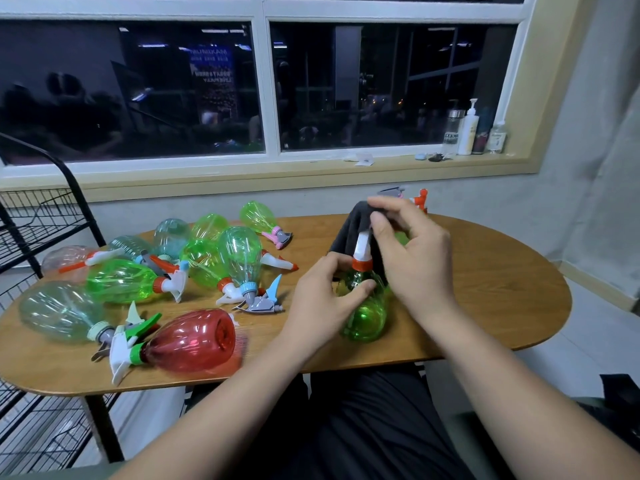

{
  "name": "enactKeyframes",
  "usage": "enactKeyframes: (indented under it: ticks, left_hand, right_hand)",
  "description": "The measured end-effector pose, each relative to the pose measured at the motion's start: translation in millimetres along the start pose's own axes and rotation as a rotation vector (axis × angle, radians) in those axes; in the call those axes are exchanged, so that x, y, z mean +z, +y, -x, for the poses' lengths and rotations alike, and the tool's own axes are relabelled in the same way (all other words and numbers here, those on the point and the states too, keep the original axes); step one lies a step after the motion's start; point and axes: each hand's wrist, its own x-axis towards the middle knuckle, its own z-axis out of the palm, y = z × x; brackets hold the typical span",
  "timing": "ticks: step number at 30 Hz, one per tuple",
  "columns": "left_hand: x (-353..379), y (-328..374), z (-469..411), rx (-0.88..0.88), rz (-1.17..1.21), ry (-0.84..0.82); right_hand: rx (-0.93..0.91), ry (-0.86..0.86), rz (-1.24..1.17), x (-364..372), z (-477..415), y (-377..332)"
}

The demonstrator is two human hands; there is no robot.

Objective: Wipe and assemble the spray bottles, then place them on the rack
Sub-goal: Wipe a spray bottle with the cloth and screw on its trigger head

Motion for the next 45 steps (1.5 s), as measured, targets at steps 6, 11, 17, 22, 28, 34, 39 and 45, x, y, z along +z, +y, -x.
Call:
enactKeyframes:
  ticks: [6,11,17,22,28,34,39,45]
  left_hand:
    - [-10.4,2.1,0.8,-0.017,-0.023,-0.025]
    - [-13.7,1.6,0.6,-0.052,-0.051,-0.025]
    - [-17.1,-4.3,-3.6,-0.071,-0.13,0.062]
    - [-21.8,-7.9,-3.8,-0.101,-0.079,0.087]
    - [-25.5,-5.2,6.1,-0.122,0.088,-0.017]
    - [-31.6,-10.1,5.3,-0.049,0.123,-0.017]
    - [-28.6,-14.3,1.4,-0.051,0.061,-0.026]
    - [-21.6,-14.4,1.0,-0.007,0.001,0.032]
  right_hand:
    - [0.238,0.108,-0.159,-14.4,-32.2,10.5]
    - [0.263,0.211,-0.229,-23.3,-39.2,18.8]
    - [0.237,0.304,-0.267,-25.4,-34.2,16.1]
    - [0.257,0.253,-0.254,-24.1,-26.9,13.9]
    - [0.403,0.028,-0.226,-5.1,1.6,25.8]
    - [0.393,-0.116,-0.157,13.1,31.5,16.6]
    - [0.318,-0.146,-0.096,24.6,48.4,11.8]
    - [0.36,-0.265,0.023,32.0,71.7,2.0]
